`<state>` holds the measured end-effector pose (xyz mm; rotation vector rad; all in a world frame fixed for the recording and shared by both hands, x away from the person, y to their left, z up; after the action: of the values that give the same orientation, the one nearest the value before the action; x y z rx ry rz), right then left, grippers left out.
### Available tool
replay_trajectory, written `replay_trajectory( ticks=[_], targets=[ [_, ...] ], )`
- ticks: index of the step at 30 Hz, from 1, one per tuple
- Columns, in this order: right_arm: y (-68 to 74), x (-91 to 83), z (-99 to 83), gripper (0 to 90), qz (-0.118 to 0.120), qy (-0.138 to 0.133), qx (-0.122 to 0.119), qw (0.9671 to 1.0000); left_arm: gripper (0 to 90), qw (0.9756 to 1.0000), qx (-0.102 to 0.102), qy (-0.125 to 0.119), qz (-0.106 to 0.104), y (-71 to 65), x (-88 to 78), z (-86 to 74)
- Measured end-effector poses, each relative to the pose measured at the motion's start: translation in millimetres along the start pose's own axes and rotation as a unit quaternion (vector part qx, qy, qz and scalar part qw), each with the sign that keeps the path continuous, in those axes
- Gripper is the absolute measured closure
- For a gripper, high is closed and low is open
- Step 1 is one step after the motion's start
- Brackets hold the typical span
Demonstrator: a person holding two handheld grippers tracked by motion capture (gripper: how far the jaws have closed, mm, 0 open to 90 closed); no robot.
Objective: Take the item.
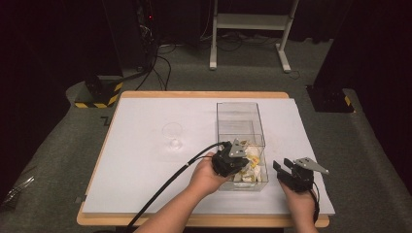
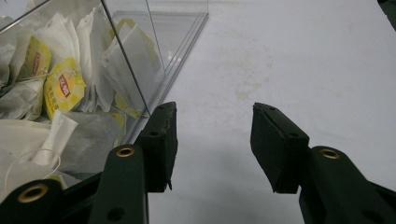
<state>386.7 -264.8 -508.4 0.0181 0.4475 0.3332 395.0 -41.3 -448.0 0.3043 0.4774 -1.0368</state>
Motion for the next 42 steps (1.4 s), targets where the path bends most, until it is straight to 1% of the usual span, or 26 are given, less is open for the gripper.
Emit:
replay_trajectory(
  ticks=[6, 8, 12, 18, 20, 24, 26, 30, 34, 36, 42],
  targets=[
    [0.5, -0.1, 0.0, 51.5, -0.003, 0.001, -0.004, 1.0, 89.6, 0.9998, -0.009, -0.016, 0.0, 0.6, -3.6, -0.3],
    [0.4, -0.1, -0.2, 51.5, -0.003, 0.001, -0.003, 1.0, 89.7, 0.9997, -0.011, -0.022, 0.004, 1.0, -4.8, -0.2],
    [0.3, -0.3, -0.3, 51.5, -0.002, 0.002, -0.005, 1.0, 89.8, 0.9993, -0.011, -0.035, 0.005, 1.5, -8.3, 1.2],
    [0.2, -0.6, 0.2, 51.5, -0.004, 0.001, -0.007, 1.0, 89.8, 0.998, -0.012, -0.062, 0.005, 1.7, -16.1, 6.3],
    [0.3, -1.0, 0.4, 51.5, -0.004, 0.0, -0.007, 1.0, 89.8, 0.9977, -0.011, -0.067, 0.005, 1.5, -17.9, 7.2],
    [0.7, -1.5, 0.5, 51.5, -0.004, 0.0, -0.006, 1.0, 89.8, 0.9964, -0.013, -0.084, 0.007, 1.6, -23.3, 9.1],
    [0.9, -1.5, 0.5, 51.5, -0.004, 0.001, -0.007, 1.0, 89.8, 0.9957, -0.01, -0.091, 0.005, 2.1, -26.0, 10.2],
    [1.3, -1.1, 0.2, 51.5, -0.003, 0.001, -0.007, 1.0, 89.8, 0.9942, -0.014, -0.107, 0.007, 3.0, -32.1, 12.6],
    [1.2, -0.9, -0.2, 51.6, -0.002, 0.002, -0.006, 1.0, 89.8, 0.9927, -0.017, -0.119, 0.014, 5.5, -37.1, 14.5],
    [1.0, -0.7, -0.6, 51.7, -0.001, 0.003, -0.006, 1.0, 89.8, 0.9917, -0.017, -0.126, 0.017, 7.0, -40.2, 16.2],
    [0.7, 0.2, -1.5, 51.8, 0.0, 0.006, -0.004, 1.0, 89.8, 0.9875, -0.021, -0.154, 0.03, 12.1, -51.3, 22.7]
  ],
)
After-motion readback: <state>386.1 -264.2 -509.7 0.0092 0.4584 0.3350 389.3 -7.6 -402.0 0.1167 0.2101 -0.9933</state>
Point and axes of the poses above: each handheld gripper's, and its own axes: x roughly forward along the jaws, z roughly out of its top, y roughly to its left, the point moved 4 cm from there along x, roughly forward along the jaws, and after that the axes turned 7 degrees about -y, right-handed, at the moved point
